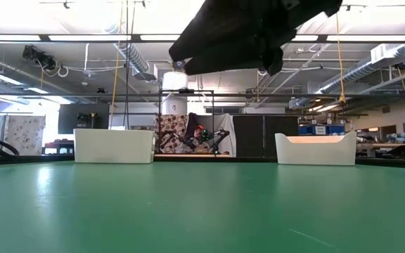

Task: Sort produce into baskets
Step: Put the white garlic into the gray bin, then return to Home Position

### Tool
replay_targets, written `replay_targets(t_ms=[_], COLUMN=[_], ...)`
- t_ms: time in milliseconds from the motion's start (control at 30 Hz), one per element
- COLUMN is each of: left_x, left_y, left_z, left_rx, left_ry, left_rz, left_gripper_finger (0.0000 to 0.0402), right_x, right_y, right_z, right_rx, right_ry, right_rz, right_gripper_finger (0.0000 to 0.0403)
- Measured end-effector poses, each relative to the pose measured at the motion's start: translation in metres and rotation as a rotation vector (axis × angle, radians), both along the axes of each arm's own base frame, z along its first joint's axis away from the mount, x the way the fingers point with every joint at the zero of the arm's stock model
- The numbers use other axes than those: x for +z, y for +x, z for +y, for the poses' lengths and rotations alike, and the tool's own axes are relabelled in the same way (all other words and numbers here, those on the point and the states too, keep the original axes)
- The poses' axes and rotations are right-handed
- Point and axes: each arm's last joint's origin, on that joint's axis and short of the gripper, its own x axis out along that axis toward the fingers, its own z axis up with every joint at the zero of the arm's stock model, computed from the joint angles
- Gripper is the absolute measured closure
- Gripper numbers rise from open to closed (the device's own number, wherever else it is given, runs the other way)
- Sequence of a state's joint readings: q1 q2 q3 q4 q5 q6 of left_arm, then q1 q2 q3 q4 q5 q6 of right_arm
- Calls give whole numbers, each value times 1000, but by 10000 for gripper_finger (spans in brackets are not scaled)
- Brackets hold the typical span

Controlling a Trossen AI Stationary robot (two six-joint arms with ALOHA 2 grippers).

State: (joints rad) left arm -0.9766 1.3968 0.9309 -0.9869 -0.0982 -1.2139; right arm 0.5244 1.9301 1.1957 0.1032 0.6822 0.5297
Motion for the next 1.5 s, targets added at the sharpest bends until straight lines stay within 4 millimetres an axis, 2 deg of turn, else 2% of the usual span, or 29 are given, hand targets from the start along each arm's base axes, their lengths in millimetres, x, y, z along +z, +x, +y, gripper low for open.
replay_targets(t_ms=[133,267,500,633,767,933,1067,1267,1400,1500], left_x=[-8,-6,28,49,61,66,60,42,28,27], left_y=[-7,-5,1,4,7,16,27,47,56,59], left_z=[2,4,3,10,28,54,67,97,124,145], left_rx=[29,34,-72,-87,-84,-53,-82,-91,-78,-17], left_ry=[14,53,206,233,263,346,366,399,417,472], left_rz=[42,1,-257,-391,-458,-569,-688,-827,-857,-889], left_gripper_finger=[201,171,169,177,188,198,208,223,225,225], right_x=[0,0,2,19,40,62,58,42,35,35], right_y=[4,6,6,-2,-13,-27,-39,-68,-93,-112], right_z=[-6,-11,-16,-25,-39,-51,-63,-98,-117,-131], right_rx=[7,2,12,1,-58,-93,-78,-47,33,56], right_ry=[15,10,0,-44,-109,-137,-155,-83,-69,-71], right_rz=[10,13,32,65,92,81,58,-10,-129,-248], right_gripper_finger=[238,238,238,238,238,238,238,238,245,262])
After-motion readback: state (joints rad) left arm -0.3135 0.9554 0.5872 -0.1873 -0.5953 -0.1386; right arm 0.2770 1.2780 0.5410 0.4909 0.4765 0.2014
